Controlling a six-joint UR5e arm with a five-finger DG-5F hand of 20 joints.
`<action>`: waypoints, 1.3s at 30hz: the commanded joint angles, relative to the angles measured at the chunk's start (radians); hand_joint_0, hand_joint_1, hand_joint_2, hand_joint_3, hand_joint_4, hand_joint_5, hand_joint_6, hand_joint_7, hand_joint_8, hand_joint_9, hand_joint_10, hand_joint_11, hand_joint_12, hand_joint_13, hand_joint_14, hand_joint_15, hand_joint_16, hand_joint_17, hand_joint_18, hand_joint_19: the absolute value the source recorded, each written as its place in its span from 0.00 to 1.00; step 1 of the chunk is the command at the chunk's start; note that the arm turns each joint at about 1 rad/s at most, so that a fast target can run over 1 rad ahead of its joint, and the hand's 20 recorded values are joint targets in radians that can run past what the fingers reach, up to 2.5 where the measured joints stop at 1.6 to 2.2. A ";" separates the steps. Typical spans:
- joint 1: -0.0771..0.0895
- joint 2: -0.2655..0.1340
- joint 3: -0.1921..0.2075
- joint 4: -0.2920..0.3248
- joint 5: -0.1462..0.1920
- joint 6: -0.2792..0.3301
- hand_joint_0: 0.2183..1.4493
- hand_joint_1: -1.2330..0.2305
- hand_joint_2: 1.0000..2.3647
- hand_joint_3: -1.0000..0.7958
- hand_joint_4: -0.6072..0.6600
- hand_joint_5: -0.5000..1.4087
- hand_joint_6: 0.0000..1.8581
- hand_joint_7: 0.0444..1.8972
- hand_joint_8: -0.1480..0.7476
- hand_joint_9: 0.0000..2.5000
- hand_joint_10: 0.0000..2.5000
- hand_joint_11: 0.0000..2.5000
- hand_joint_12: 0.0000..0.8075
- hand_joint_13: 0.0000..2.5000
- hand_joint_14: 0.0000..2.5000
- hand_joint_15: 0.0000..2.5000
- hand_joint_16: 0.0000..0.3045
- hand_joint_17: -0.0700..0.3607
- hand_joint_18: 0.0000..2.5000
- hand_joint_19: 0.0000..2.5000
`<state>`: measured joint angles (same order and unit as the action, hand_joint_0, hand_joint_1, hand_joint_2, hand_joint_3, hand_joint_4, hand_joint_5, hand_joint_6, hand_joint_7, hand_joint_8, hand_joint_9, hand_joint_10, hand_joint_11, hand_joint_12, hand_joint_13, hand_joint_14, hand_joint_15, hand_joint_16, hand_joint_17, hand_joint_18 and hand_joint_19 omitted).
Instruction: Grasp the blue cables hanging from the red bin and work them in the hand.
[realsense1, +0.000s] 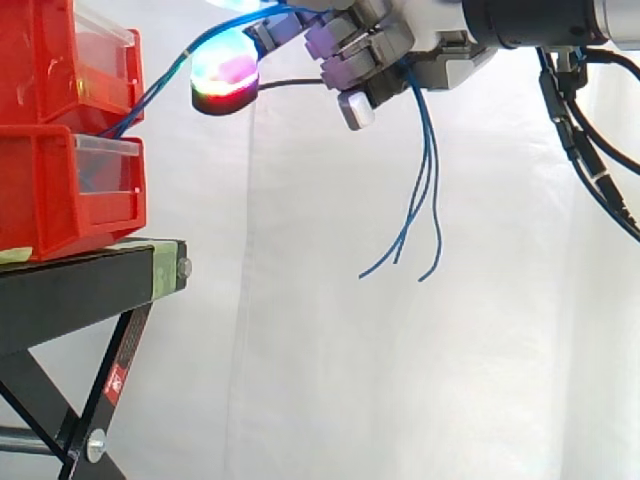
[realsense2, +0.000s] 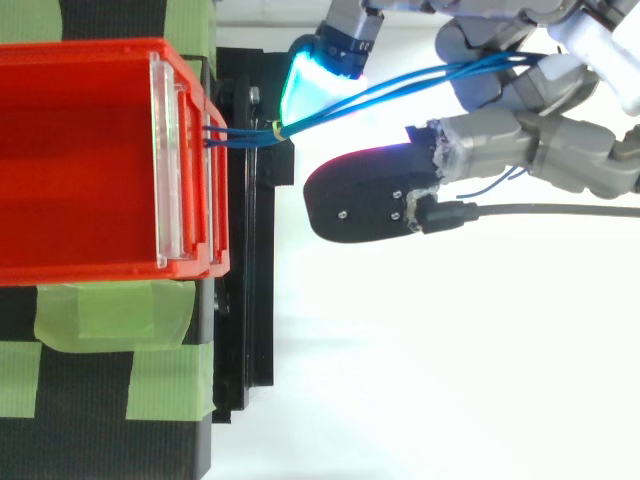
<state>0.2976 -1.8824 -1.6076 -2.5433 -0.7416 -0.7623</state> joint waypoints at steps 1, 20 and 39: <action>0.000 0.000 0.000 0.000 -0.001 0.000 0.55 0.42 0.01 0.12 0.75 0.57 0.01 0.68 0.67 0.72 1.00 1.00 0.66 0.76 1.00 0.56 0.67 0.52 1.00 0.30; 0.000 0.000 0.000 0.000 -0.001 0.000 0.58 0.39 0.02 0.49 0.79 0.50 0.01 0.54 0.67 0.72 1.00 1.00 0.66 0.76 1.00 0.56 0.67 0.52 1.00 0.30; 0.002 0.000 0.000 -0.002 0.001 0.000 0.63 0.42 0.01 0.68 0.79 0.47 0.01 0.55 0.67 0.72 1.00 1.00 0.66 0.76 1.00 0.56 0.67 0.52 1.00 0.30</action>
<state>0.2988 -1.8822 -1.6076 -2.5440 -0.7417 -0.7624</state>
